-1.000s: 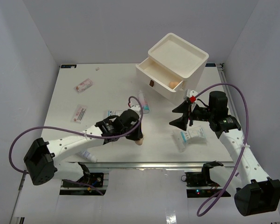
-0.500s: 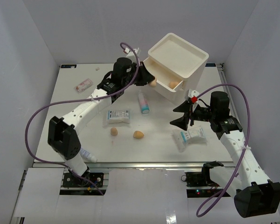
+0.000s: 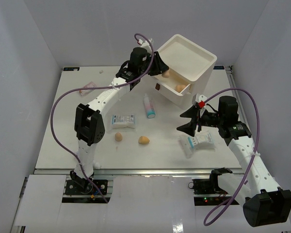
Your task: Organize the makeup
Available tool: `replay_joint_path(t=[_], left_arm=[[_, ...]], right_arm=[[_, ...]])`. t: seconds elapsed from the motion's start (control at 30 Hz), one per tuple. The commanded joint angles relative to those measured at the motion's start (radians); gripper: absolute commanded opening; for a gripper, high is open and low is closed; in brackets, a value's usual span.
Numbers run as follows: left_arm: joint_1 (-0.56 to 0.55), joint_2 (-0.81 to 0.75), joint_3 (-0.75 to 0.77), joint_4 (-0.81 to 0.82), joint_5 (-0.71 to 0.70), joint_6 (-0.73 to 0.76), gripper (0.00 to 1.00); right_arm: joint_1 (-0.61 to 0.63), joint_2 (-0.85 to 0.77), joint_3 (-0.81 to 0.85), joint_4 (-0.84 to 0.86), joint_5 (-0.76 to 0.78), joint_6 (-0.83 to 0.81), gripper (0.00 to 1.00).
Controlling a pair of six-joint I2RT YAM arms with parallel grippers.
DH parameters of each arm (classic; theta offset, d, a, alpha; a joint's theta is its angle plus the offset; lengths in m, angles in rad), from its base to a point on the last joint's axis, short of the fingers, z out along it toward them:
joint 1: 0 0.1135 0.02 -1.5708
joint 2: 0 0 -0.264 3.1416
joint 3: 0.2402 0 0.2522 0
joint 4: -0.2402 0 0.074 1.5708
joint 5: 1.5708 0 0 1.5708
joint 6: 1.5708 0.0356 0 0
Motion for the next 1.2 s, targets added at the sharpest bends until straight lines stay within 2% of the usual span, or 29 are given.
replay_joint_path(t=[0.0, 0.13, 0.23, 0.33, 0.4, 0.47, 0.57, 0.63, 0.73, 0.77, 1.0, 1.1, 1.17], left_arm=[[0.009, -0.043, 0.051, -0.007, 0.013, 0.003, 0.49], [0.017, -0.054, 0.050, -0.014, 0.032, 0.005, 0.60], [0.023, -0.088, 0.035, -0.016, 0.046, 0.010, 0.64], [0.030, -0.143, -0.016, -0.016, 0.053, 0.025, 0.65], [0.046, -0.248, -0.080, -0.021, 0.073, 0.046, 0.65], [0.052, -0.340, -0.209, -0.025, 0.084, 0.101, 0.65], [0.075, -0.586, -0.480, -0.006, 0.054, 0.171, 0.66], [0.087, -0.793, -0.713, 0.022, 0.019, 0.203, 0.70], [0.100, -1.047, -0.949, 0.029, -0.026, 0.236, 0.72], [0.103, -1.088, -1.020, 0.019, -0.051, 0.249, 0.72], [0.108, -1.489, -1.297, -0.084, -0.301, 0.301, 0.72], [0.107, -1.609, -1.385, -0.082, -0.328, 0.311, 0.72], [0.107, -1.645, -1.396, -0.087, -0.339, 0.312, 0.72]], right_arm=[[-0.003, -0.002, -0.006, 0.039, -0.042, -0.009, 0.75], [-0.003, 0.006, -0.016, 0.038, -0.061, -0.040, 0.77], [-0.003, 0.004, -0.035, 0.036, -0.108, -0.088, 0.77], [-0.003, 0.008, -0.052, 0.016, -0.161, -0.166, 0.76], [0.003, 0.014, -0.060, -0.027, -0.189, -0.260, 0.76], [0.026, 0.027, -0.053, -0.051, -0.162, -0.318, 0.75], [0.135, 0.063, -0.012, -0.111, -0.055, -0.409, 0.75], [0.207, 0.121, 0.020, -0.139, 0.021, -0.444, 0.75], [0.338, 0.266, 0.102, -0.150, 0.163, -0.438, 0.74], [0.377, 0.318, 0.131, -0.149, 0.207, -0.423, 0.74], [0.549, 0.628, 0.303, -0.104, 0.426, -0.300, 0.80], [0.575, 0.780, 0.394, -0.107, 0.460, -0.235, 0.78], [0.582, 0.825, 0.433, -0.108, 0.469, -0.211, 0.76]])
